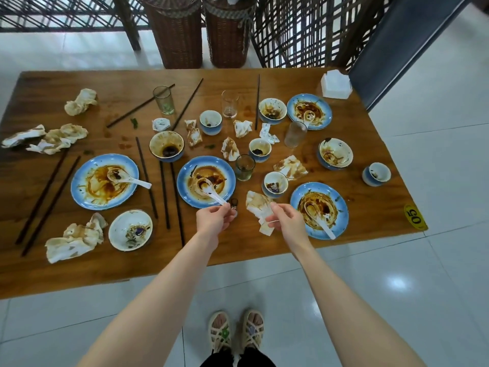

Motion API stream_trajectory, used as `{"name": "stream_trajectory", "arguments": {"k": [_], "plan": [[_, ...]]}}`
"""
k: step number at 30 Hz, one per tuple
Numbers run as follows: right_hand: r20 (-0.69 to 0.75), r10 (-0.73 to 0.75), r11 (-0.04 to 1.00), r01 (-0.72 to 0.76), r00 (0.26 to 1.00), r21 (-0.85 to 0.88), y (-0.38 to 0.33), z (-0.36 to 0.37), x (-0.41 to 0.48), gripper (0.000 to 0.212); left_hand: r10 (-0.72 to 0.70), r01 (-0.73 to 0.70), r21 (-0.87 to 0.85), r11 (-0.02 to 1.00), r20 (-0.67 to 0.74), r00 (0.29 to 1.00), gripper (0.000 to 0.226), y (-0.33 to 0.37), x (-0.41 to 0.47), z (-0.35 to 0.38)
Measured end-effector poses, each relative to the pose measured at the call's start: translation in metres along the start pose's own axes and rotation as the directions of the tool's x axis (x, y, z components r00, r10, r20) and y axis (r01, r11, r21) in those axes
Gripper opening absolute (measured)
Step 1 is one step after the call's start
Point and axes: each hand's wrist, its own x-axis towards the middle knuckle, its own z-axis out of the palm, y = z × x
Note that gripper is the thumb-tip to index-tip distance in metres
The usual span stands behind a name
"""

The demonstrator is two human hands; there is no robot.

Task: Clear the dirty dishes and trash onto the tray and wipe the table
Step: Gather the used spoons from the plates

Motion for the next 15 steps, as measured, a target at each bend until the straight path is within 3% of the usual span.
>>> {"name": "stream_trajectory", "arguments": {"k": [9, 15], "plan": [[-0.110, 0.021, 1.000, -0.019, 0.994, 0.019, 0.011, -0.063, -0.017, 0.014, -0.008, -0.006, 0.145, 0.989, 0.092, 0.996, 0.017, -0.017, -0.039, 0.027], [-0.116, 0.049, 0.999, -0.046, 0.992, 0.029, 0.029, -0.120, -0.020, 0.021, 0.027, -0.046, 0.197, 0.979, 0.100, 0.995, 0.021, -0.049, -0.064, 0.058]]}}
